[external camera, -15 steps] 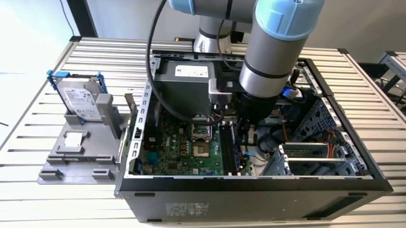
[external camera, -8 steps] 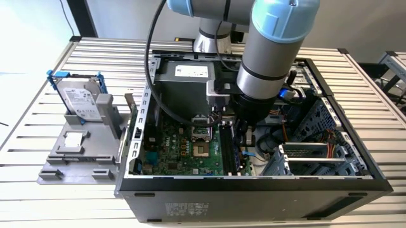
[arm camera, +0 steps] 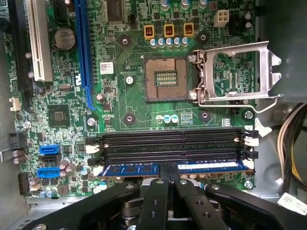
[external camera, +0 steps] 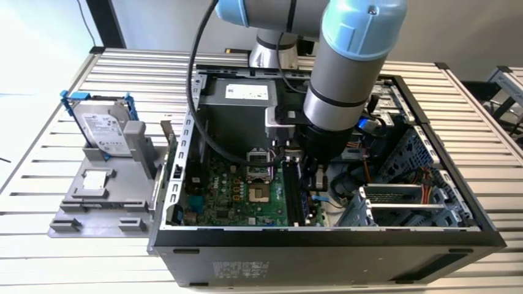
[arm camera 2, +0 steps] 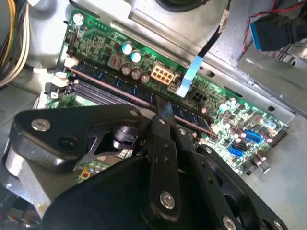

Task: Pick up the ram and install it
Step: 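Press down the ram until it locks into place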

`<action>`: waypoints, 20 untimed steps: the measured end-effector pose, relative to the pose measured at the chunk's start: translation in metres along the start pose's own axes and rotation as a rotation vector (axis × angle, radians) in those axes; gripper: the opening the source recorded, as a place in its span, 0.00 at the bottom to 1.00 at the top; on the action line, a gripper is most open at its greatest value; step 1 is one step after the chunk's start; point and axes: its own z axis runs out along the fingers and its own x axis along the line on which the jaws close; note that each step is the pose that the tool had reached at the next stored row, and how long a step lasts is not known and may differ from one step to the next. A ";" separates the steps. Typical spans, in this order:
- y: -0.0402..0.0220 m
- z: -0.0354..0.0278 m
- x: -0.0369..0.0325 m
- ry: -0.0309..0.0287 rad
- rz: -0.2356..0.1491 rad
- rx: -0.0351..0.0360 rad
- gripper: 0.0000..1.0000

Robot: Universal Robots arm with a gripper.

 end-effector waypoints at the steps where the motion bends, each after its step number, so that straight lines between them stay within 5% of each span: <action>1: 0.0000 -0.0031 -0.0001 -0.0043 0.000 0.0008 0.00; 15: -0.0003 -0.0650 0.0012 -0.0036 0.000 0.0005 0.00; 20: -0.0003 -0.0658 0.0012 -0.0034 0.000 -0.0016 0.00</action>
